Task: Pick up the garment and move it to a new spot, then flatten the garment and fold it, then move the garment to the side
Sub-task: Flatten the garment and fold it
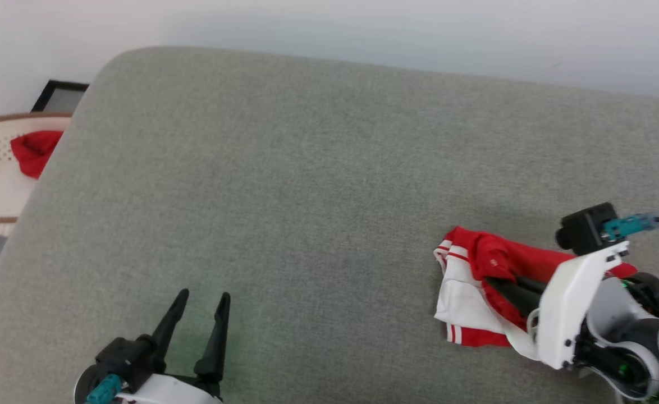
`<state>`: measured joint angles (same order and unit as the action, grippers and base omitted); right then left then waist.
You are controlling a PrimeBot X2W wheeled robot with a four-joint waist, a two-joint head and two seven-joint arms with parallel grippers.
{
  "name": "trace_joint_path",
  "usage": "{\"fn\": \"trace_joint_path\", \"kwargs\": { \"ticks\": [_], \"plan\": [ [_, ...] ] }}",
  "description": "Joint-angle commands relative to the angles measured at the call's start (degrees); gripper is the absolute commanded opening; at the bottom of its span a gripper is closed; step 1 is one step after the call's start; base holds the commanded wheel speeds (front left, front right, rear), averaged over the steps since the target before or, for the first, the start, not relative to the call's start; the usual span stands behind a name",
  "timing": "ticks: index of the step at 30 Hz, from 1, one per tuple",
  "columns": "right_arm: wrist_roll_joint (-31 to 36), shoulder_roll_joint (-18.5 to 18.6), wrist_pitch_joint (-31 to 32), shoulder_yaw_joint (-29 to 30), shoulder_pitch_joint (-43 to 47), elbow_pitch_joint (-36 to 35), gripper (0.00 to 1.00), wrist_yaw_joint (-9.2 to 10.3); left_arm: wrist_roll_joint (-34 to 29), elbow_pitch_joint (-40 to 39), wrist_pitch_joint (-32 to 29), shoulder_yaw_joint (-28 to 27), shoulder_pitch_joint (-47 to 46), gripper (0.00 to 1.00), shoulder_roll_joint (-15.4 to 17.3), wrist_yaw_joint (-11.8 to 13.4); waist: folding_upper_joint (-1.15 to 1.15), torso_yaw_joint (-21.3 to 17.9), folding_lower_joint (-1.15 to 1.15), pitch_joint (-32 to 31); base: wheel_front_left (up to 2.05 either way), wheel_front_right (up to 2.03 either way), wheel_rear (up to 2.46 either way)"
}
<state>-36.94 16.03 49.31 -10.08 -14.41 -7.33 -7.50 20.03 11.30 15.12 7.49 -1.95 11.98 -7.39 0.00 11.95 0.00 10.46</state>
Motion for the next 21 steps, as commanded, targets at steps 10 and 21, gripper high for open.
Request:
{"fn": "trace_joint_path", "kwargs": {
  "ticks": [10,21],
  "plan": [
    [0.1,0.13,-8.24,-6.33,-4.69,17.08,0.0,0.03,1.19,1.38,-0.01,1.98,-2.3,1.0,-0.55,-0.14,0.0,2.63,0.0,1.48,0.0,0.0,0.0],
    [-5.02,1.08,-16.42,-10.61,-7.52,20.92,1.0,0.02,2.92,1.81,-0.01,-0.21,0.49,1.0,-0.31,-0.14,0.0,-0.44,0.0,-2.46,0.0,0.0,0.0]
  ]
}}
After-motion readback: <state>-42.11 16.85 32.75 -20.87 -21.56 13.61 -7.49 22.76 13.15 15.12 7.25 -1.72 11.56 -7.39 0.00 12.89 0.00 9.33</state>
